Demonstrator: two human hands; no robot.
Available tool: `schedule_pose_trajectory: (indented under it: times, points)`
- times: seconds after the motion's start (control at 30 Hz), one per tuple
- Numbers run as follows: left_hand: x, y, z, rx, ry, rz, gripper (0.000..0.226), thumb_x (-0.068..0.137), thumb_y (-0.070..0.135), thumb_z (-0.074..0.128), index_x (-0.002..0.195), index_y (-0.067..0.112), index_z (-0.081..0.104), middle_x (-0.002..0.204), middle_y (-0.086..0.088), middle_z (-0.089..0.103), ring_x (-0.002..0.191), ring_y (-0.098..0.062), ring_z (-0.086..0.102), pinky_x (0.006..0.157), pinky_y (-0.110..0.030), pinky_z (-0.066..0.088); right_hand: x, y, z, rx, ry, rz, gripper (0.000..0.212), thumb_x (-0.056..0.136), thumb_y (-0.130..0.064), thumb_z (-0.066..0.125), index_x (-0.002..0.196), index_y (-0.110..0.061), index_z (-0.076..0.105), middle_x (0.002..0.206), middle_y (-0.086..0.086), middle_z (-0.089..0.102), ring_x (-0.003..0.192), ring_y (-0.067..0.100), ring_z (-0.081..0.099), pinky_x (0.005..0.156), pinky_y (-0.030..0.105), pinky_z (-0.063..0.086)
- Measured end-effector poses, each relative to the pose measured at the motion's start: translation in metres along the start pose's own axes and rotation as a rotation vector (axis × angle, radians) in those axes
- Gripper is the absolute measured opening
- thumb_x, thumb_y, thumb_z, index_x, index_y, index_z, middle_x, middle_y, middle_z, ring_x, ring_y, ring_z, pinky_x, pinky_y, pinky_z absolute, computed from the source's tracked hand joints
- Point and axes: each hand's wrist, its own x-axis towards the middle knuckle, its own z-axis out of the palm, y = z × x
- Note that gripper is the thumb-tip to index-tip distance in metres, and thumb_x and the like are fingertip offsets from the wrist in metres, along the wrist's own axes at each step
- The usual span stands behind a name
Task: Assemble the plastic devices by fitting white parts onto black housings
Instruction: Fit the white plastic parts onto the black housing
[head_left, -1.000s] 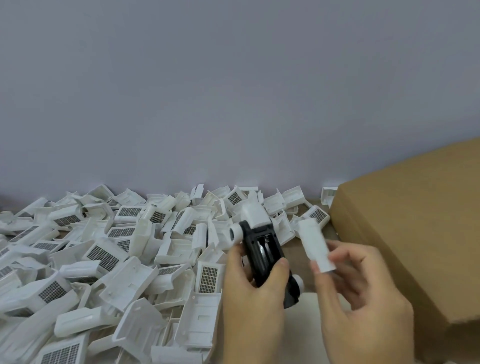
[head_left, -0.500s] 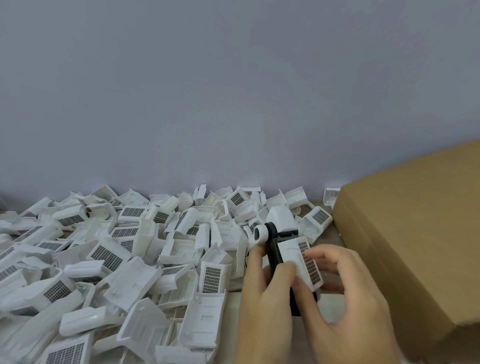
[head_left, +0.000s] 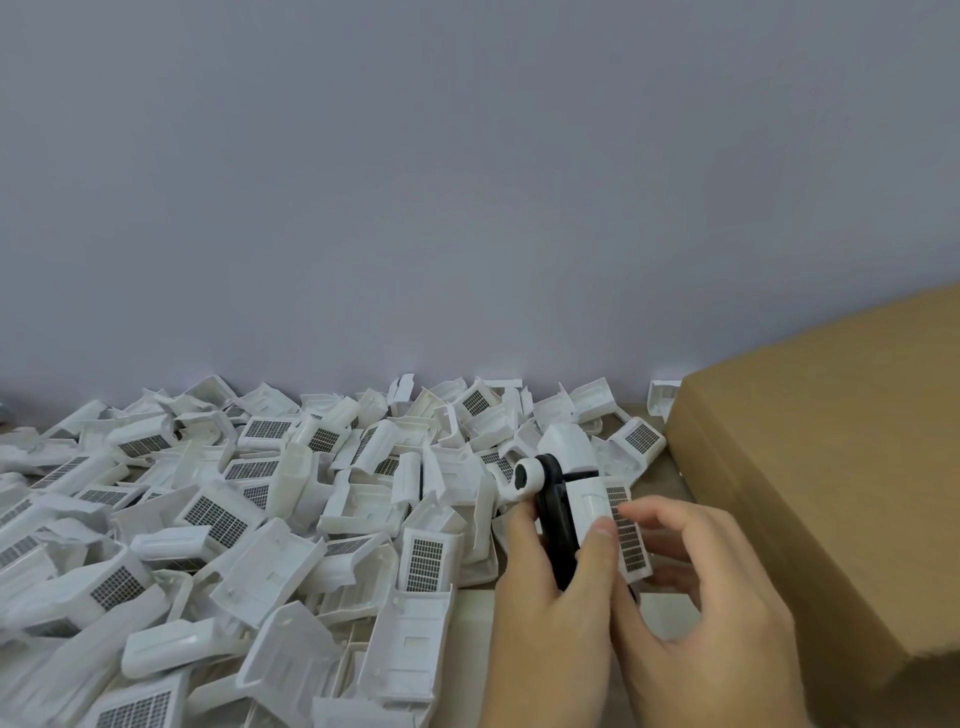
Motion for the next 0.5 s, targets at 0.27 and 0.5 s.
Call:
schedule_pose_trajectory:
  times: [0.27,0.5]
  points:
    - [0.0006,-0.0024,0.0005,0.045,-0.048,0.07,0.036,0.076,0.043,0.061,0.111,0.053,0.061,0.097,0.013,0.076,0.091,-0.007,0.071,0.088,-0.032,0.055,0.0019,-0.0022,-0.0038,0.026,-0.029,-0.022,0.029,0.07,-0.02,0.086,0.094,-0.025,0.069,0.099,-0.005,0.062,0.083,0.007,0.065,0.065,0.021,0.051]
    - [0.0003,0.0021,-0.0014,-0.044,0.088,0.046,0.022,0.082,0.037,0.073,0.097,0.051,0.064,0.089,0.006,0.077,0.082,-0.015,0.074,0.083,-0.052,0.059,0.0031,-0.0081,-0.0049,0.051,-0.109,-0.057,0.033,0.065,-0.016,0.074,0.098,-0.023,0.072,0.099,-0.006,0.062,0.082,0.007,0.068,0.066,0.015,0.053]
